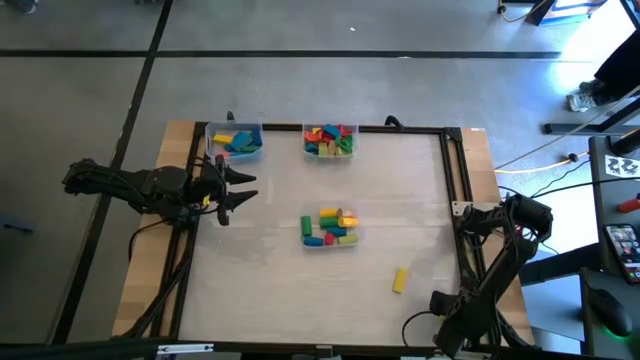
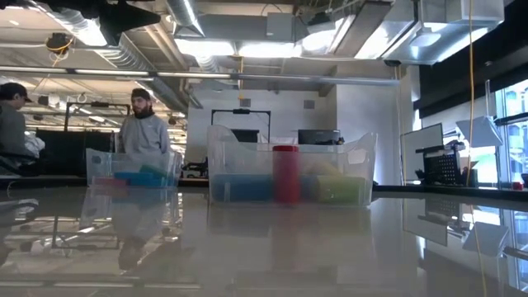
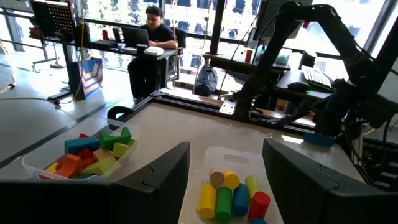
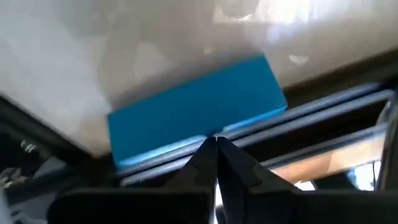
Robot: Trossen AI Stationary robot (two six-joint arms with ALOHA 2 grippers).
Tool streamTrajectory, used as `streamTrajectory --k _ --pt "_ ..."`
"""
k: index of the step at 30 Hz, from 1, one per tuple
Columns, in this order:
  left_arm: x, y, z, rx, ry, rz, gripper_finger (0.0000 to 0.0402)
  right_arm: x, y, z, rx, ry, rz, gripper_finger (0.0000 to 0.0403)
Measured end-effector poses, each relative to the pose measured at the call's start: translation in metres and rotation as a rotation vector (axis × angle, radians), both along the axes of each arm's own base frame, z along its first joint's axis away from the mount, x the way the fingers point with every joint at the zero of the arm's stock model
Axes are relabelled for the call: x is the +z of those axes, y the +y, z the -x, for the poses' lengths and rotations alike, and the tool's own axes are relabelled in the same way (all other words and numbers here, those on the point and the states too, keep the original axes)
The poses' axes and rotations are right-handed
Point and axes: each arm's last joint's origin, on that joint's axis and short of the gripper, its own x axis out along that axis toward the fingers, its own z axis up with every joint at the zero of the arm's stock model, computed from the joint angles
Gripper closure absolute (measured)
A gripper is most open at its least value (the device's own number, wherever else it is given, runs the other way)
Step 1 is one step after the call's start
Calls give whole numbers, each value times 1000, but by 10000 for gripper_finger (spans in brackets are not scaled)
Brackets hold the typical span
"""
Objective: Sort blocks by size
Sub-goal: Put the light blue rectangular block into the top left transparent bin
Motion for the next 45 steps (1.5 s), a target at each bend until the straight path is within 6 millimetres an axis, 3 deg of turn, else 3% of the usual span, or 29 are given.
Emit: streamTrajectory --k 3,9,17,22,29,35,40,45 --pt "0 0 0 0 0 0 203 -2 0 -5 17 -84 10 393" --pt "0 0 0 0 -1 0 203 -2 -7 -34 39 -326 32 393" --pt "0 0 0 1 -2 8 203 6 -27 -53 -26 -425 121 393" --pt "0 0 0 2 -5 18 203 18 -27 -51 -167 -419 114 393" --pt "0 0 0 2 -5 24 203 4 -28 -44 -344 -426 165 393" --pt "-2 -1 -3 4 4 42 203 -14 -41 -44 -362 -492 189 393" --pt "-5 -3 -13 4 29 35 203 -16 -62 -51 -302 -679 417 393" --pt "-14 -5 -25 3 104 0 203 -5 -77 -53 -244 -583 512 393"
